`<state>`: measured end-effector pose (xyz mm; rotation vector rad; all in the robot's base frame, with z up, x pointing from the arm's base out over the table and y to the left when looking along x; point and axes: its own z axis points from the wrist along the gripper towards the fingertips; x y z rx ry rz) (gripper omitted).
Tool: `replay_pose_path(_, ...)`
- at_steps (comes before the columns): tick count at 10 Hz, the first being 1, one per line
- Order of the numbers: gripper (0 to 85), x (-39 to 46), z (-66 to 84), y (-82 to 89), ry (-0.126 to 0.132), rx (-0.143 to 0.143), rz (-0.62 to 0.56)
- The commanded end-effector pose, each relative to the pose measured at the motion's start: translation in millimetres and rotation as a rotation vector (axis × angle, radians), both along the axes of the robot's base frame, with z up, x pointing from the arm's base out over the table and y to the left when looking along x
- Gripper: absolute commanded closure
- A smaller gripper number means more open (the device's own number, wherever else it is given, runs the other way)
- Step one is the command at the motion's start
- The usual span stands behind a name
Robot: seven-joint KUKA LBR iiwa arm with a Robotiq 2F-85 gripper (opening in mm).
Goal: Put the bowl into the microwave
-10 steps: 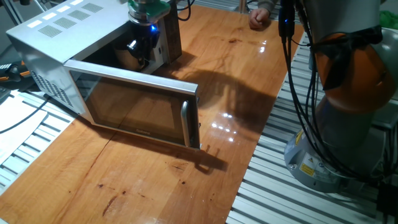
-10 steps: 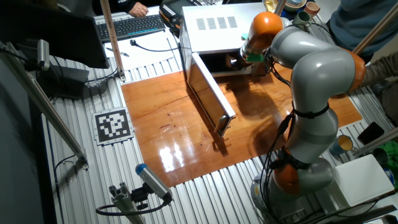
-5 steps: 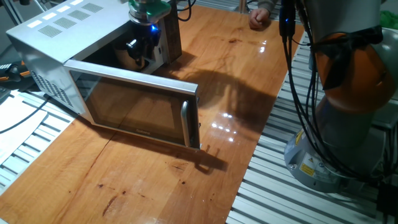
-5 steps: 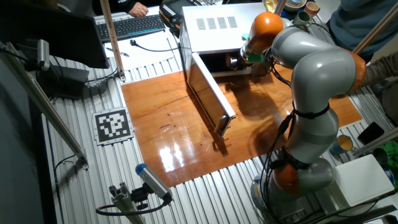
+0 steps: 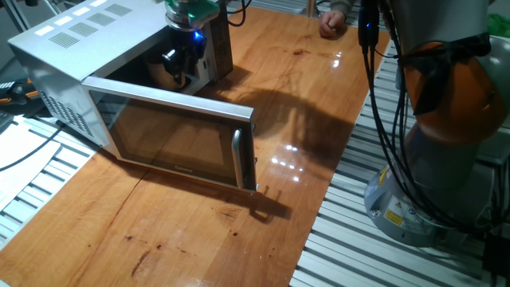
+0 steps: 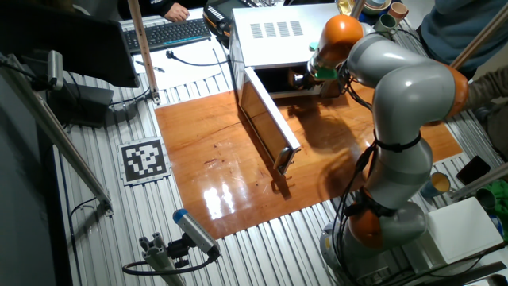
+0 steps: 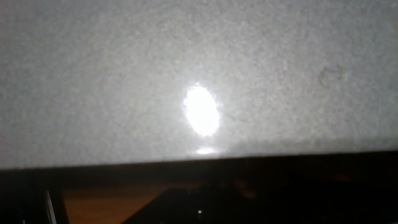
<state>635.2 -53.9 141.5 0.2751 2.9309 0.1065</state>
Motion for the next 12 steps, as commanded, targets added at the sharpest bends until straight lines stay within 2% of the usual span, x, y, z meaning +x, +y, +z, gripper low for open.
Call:
replay_pose_path(1,34.0,-0.7,1.1,0.0,0.002,0.0,0.002)
replay_pose_path(7,34.0,-10.5,8.8,1.3,0.022,0.004,-0.003)
replay_pose_path(12,34.0,-23.6,17.0,1.9,0.045,0.006,-0.008)
